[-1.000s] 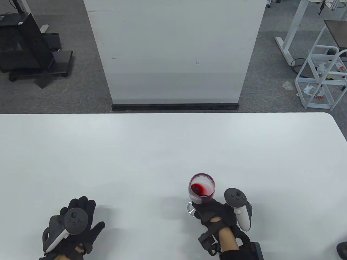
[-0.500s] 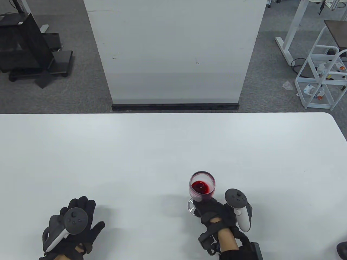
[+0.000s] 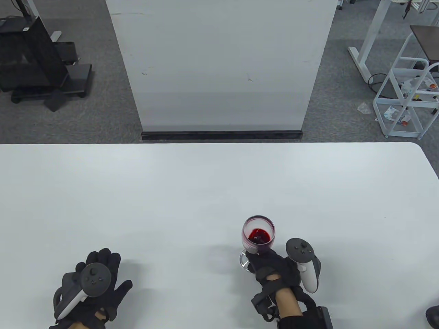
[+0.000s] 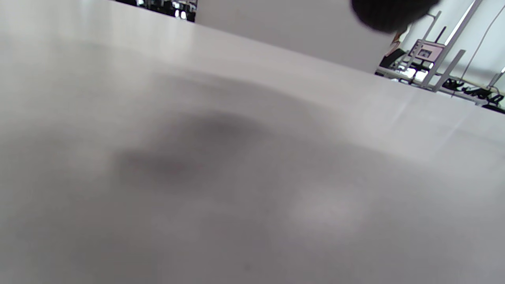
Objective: Shake wine glass on table
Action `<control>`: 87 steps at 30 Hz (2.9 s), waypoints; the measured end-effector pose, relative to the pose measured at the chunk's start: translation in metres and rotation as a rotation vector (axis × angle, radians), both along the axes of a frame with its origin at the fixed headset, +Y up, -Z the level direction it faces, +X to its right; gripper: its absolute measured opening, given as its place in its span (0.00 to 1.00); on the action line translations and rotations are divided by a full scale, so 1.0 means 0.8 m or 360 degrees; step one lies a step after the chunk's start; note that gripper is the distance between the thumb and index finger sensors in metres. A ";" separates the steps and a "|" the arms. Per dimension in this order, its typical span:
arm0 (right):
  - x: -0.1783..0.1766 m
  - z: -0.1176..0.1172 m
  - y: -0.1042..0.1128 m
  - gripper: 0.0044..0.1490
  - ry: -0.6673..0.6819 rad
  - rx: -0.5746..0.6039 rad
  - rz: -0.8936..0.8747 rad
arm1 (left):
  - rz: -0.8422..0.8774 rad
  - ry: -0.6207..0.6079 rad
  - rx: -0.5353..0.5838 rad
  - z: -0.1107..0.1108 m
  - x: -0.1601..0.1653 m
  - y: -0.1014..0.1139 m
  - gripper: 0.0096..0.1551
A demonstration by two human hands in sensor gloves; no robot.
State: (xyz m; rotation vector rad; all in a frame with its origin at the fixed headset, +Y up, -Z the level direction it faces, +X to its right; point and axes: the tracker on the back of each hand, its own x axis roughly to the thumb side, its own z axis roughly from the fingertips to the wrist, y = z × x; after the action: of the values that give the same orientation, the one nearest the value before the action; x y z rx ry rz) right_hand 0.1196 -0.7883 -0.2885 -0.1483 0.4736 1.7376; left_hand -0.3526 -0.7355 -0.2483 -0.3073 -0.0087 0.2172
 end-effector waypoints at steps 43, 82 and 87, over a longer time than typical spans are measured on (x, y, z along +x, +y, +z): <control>0.001 -0.003 0.000 0.38 0.0048 -0.0025 -0.0019 | 0.0004 -0.0007 -0.0007 0.000 0.000 0.000 0.48; 0.006 -0.003 0.001 0.37 0.0040 -0.0003 0.0097 | 0.0002 0.0004 0.0003 0.000 -0.001 -0.001 0.48; 0.004 0.000 0.000 0.37 0.0082 -0.0029 0.0013 | -0.0002 -0.0003 0.0000 0.000 0.000 -0.001 0.48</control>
State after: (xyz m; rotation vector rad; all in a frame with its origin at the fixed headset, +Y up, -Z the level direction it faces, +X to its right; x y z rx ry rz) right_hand 0.1231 -0.7886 -0.2889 -0.1186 0.5275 1.7489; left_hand -0.3524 -0.7365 -0.2484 -0.3074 -0.0105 0.2158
